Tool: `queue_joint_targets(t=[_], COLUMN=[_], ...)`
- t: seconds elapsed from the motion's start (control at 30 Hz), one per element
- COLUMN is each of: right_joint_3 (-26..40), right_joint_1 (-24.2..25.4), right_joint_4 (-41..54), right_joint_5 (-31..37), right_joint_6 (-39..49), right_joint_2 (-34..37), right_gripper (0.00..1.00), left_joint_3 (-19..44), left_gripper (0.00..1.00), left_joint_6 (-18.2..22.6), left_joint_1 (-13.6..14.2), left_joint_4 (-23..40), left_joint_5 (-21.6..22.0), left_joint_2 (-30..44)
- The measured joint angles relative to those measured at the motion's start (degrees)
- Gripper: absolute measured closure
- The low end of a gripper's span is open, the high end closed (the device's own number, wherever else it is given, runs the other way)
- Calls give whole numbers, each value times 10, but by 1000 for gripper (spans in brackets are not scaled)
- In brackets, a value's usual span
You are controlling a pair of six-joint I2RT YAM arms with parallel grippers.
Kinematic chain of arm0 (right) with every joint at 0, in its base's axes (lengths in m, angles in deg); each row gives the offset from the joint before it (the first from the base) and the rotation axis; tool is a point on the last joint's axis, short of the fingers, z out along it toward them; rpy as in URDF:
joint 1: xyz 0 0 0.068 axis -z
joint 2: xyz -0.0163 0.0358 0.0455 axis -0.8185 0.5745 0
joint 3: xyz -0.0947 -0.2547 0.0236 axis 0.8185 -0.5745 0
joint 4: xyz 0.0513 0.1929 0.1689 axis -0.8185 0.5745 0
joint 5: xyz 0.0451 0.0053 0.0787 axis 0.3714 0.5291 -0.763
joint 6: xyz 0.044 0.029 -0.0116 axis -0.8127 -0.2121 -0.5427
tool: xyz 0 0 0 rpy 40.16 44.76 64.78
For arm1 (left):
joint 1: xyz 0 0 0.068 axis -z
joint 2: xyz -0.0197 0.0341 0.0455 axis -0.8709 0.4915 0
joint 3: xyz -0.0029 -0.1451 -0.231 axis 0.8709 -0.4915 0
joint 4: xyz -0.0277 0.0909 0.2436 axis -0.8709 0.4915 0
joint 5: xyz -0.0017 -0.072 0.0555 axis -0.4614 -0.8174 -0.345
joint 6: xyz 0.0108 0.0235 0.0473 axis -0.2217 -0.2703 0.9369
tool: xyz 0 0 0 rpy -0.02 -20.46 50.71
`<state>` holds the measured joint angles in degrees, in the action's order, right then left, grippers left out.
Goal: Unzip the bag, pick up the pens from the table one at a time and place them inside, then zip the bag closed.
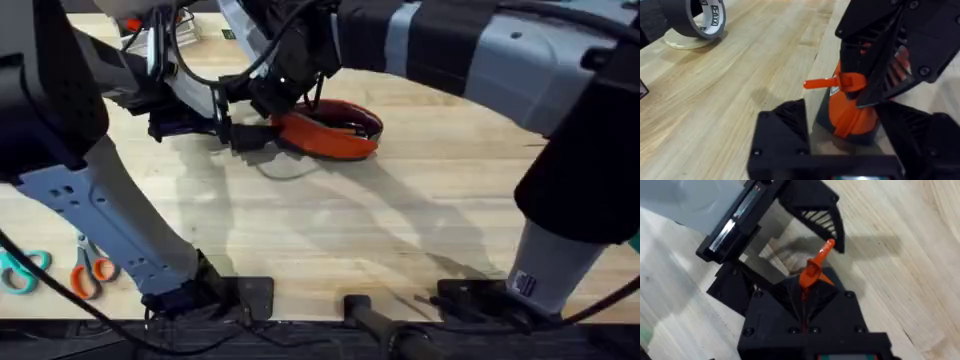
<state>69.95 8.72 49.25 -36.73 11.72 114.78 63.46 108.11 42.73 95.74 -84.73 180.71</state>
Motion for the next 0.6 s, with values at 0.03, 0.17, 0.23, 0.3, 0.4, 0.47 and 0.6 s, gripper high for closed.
queue_joint_targets(t=[0.03, 0.17, 0.23, 0.3, 0.4, 0.47, 0.6], right_joint_3=[0, 0, 0, 0, 0, 0, 0], right_joint_1=[0, 0, 1, 2, 3, 3, 3], right_joint_4=[-1, -6, -10, -9, -9, -9, -7], right_joint_5=[0, 5, 9, 9, 10, 10, 10], right_joint_6=[0, 0, 0, 0, 0, 0, 0], right_joint_2=[0, 0, 0, 0, 0, 0, 0], right_gripper=[970, 971, 970, 970, 970, 970, 970], left_joint_3=[0, -1, -2, -3, -3, -3, -3], left_gripper=[195, 532, 744, 926, 954, 954, 960], left_joint_6=[1, 1, -3, -7, -8, -8, -9], left_joint_1=[0, 1, 3, 3, 3, 3, 3], left_joint_4=[2, 4, 5, 4, 5, 5, 5], left_joint_5=[0, 0, 0, -1, -1, -1, -1], left_joint_2=[0, 0, 0, 0, 0, 0, 0])
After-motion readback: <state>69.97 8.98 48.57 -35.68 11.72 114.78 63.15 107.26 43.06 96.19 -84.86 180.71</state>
